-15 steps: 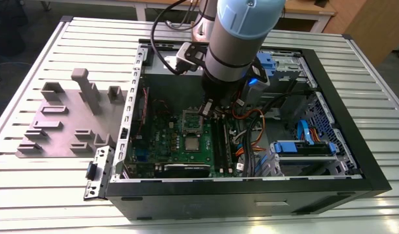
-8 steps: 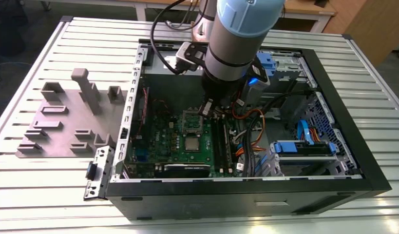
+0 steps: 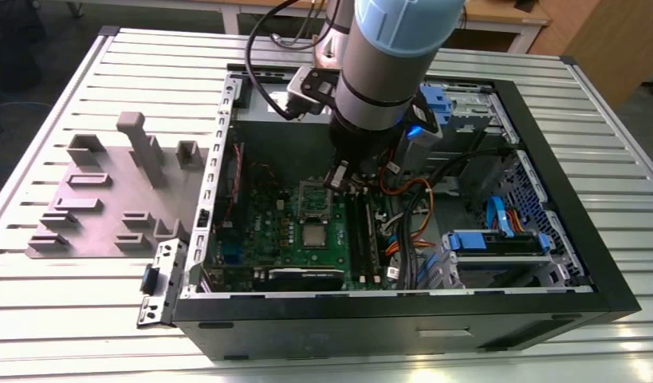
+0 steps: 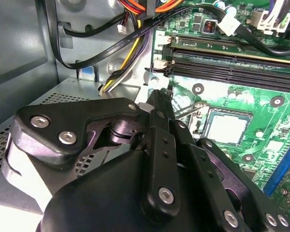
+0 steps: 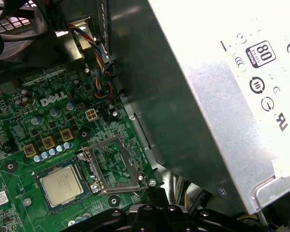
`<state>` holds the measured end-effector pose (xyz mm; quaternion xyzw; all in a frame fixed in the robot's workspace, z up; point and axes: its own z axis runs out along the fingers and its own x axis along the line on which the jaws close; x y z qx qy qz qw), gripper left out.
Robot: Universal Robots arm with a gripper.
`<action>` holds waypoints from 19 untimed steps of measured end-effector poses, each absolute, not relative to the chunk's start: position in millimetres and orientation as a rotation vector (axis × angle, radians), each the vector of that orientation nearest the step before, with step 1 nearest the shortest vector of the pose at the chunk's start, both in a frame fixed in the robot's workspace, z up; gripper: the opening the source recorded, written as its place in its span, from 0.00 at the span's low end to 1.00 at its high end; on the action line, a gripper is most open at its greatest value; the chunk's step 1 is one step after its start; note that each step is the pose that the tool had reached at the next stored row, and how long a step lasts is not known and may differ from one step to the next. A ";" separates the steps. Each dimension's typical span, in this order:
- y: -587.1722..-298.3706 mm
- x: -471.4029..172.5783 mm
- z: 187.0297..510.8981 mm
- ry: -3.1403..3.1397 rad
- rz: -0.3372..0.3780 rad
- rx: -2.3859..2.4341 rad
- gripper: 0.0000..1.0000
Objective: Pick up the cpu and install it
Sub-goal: 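Close the cpu cover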
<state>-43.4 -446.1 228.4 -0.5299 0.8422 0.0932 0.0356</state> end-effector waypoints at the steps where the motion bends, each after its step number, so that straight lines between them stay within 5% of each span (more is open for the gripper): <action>1: -446.2 -43.5 228.8 2.588 0.286 -1.628 0.11; 19: -448.2 -44.6 232.9 2.595 0.270 -1.632 0.11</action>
